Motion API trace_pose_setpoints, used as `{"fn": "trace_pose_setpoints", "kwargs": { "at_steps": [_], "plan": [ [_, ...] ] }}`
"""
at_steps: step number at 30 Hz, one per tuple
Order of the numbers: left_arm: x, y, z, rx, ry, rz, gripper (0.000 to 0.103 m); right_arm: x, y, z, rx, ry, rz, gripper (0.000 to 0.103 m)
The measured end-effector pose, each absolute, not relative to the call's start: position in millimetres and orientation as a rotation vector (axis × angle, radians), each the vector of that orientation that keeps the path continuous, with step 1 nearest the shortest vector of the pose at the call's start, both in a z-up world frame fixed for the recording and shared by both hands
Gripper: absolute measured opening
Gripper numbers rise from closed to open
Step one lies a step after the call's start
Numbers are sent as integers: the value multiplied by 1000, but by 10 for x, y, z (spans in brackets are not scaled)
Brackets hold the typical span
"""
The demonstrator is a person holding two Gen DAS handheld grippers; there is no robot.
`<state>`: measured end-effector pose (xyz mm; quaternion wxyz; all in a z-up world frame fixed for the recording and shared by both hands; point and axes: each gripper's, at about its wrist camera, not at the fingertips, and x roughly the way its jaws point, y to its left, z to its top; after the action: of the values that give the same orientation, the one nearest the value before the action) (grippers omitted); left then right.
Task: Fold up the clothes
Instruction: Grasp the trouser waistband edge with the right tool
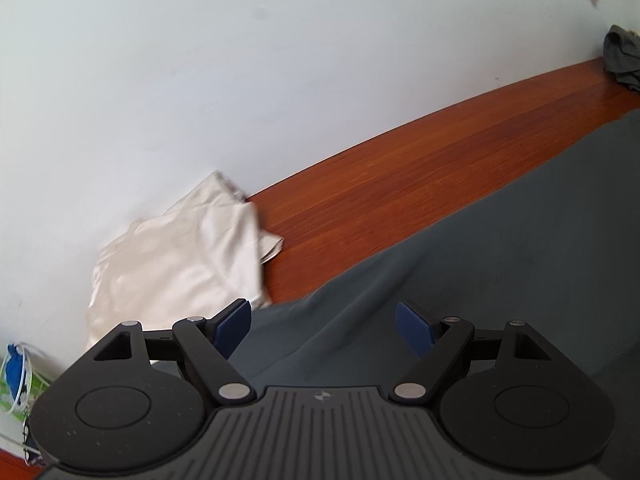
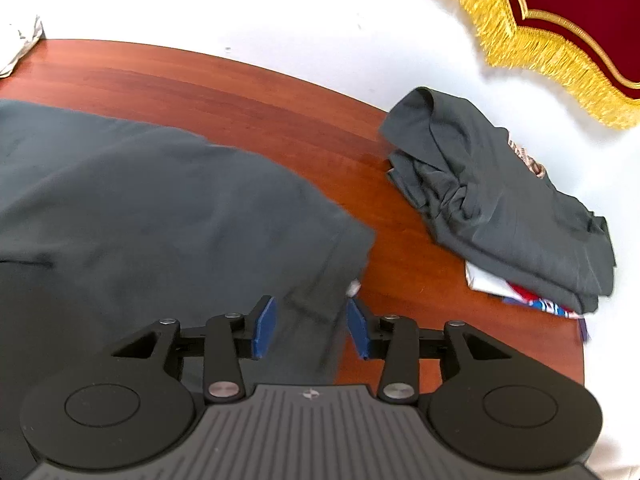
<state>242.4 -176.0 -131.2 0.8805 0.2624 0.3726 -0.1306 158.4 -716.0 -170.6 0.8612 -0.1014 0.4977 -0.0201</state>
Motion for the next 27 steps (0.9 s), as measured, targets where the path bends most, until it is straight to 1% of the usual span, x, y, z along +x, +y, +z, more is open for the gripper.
{"fn": "trace_pose_setpoints", "kwargs": {
  "at_steps": [3,5,12,20,21,22,23,24,25,27],
  "plan": [
    [2547,-2023,-1397,574,788,-302,81,1772,-7378,-1804,-187,1052,-25,47],
    [2640,-2253,-1479,603,797,-340,81,2000,-7582,-1971,-159,1072,-3,47],
    [2885,-2806,-1700,673,811,-469,81,2433,-7854,-2366,-92,1120,43,47],
    [3227,-3256,-1901,706,857,-628,81,2628,-7945,-2587,-51,1147,90,47],
    [3244,-3282,-1916,708,860,-638,78,2633,-7947,-2595,-46,1147,93,47],
    [3266,-3318,-1946,712,868,-653,69,2638,-7949,-2604,-41,1147,96,47],
    [3281,-3333,-1967,713,876,-659,64,2643,-7952,-2611,-35,1147,99,47],
    [3295,-3347,-1988,714,884,-665,55,2648,-7955,-2618,-30,1147,101,47],
    [3326,-3363,-2029,713,903,-670,52,2652,-7954,-2623,-26,1148,105,47],
    [3348,-3373,-2068,714,913,-676,52,2668,-7951,-2638,-11,1148,115,47]
  ]
}}
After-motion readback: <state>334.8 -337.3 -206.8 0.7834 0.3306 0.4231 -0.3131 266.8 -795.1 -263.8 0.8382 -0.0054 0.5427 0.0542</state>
